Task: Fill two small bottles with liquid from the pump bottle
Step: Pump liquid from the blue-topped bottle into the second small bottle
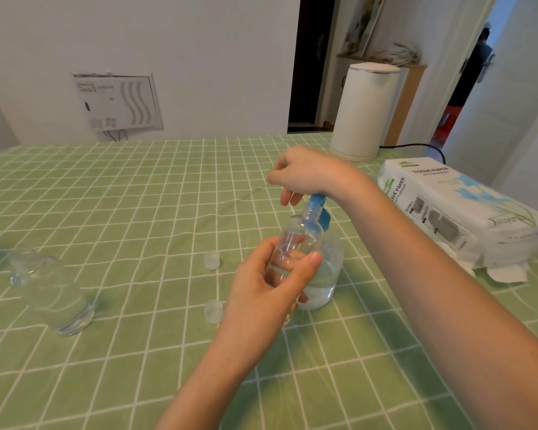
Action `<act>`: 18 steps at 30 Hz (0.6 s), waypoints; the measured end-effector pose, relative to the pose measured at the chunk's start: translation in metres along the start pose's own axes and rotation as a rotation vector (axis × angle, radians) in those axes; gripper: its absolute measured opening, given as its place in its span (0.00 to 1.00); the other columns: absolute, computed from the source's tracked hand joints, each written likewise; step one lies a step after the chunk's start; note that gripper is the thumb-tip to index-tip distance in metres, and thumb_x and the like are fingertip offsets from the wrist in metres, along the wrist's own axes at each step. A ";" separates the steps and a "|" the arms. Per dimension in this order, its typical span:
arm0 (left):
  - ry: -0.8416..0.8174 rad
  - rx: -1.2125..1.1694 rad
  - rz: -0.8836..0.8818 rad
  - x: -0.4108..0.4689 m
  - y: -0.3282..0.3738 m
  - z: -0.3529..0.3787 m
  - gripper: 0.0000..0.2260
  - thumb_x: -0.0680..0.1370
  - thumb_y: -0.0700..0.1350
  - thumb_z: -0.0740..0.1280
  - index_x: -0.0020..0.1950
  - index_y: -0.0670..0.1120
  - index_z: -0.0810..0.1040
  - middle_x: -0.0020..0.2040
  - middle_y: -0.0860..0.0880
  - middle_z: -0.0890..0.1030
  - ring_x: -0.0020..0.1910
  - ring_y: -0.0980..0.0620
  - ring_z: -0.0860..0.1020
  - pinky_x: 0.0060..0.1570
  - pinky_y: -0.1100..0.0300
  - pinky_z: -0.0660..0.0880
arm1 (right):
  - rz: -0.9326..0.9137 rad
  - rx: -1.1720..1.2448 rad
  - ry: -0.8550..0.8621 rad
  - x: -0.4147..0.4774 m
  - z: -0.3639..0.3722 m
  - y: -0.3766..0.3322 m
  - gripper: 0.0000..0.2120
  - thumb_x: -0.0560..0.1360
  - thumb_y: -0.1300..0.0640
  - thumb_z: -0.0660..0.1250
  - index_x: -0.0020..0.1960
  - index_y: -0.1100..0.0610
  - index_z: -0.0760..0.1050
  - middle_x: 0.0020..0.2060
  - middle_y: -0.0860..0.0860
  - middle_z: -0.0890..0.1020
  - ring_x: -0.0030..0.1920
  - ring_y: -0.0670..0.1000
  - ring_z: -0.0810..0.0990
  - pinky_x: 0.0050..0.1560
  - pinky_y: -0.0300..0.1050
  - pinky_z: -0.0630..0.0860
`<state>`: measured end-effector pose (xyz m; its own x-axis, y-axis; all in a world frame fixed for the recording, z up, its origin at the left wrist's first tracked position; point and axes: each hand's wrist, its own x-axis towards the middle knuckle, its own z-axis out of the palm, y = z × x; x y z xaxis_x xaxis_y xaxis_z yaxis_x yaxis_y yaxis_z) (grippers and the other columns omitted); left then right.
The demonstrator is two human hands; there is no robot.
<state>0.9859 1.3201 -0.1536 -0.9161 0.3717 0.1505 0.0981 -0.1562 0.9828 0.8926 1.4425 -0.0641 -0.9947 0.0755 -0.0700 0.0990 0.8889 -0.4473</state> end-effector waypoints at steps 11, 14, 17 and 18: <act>0.009 0.017 -0.018 -0.002 -0.002 0.001 0.15 0.65 0.56 0.69 0.47 0.50 0.79 0.32 0.53 0.80 0.24 0.60 0.74 0.24 0.71 0.68 | 0.027 -0.004 -0.021 -0.001 0.009 0.004 0.15 0.79 0.55 0.57 0.59 0.63 0.74 0.44 0.55 0.85 0.50 0.56 0.84 0.51 0.47 0.77; 0.011 0.026 -0.025 -0.002 -0.002 0.001 0.15 0.65 0.55 0.69 0.47 0.49 0.79 0.31 0.54 0.81 0.25 0.61 0.75 0.24 0.72 0.68 | 0.040 0.009 -0.026 -0.001 0.012 0.005 0.15 0.79 0.56 0.57 0.59 0.63 0.74 0.44 0.55 0.85 0.51 0.56 0.84 0.51 0.46 0.77; 0.010 0.028 -0.021 -0.002 -0.002 0.001 0.14 0.65 0.55 0.69 0.47 0.51 0.79 0.32 0.55 0.81 0.26 0.61 0.75 0.24 0.72 0.68 | 0.040 0.014 -0.022 -0.001 0.012 0.005 0.15 0.79 0.55 0.57 0.59 0.63 0.74 0.44 0.56 0.85 0.51 0.56 0.83 0.53 0.48 0.77; 0.010 0.034 -0.019 -0.002 -0.002 0.000 0.14 0.65 0.56 0.69 0.47 0.51 0.79 0.33 0.55 0.82 0.26 0.61 0.75 0.25 0.72 0.69 | 0.038 0.017 -0.017 -0.001 0.012 0.006 0.15 0.79 0.55 0.57 0.59 0.63 0.74 0.44 0.56 0.85 0.51 0.56 0.83 0.54 0.49 0.77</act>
<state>0.9875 1.3202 -0.1560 -0.9216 0.3653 0.1308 0.0937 -0.1176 0.9886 0.8944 1.4421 -0.0771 -0.9896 0.1013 -0.1018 0.1371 0.8777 -0.4591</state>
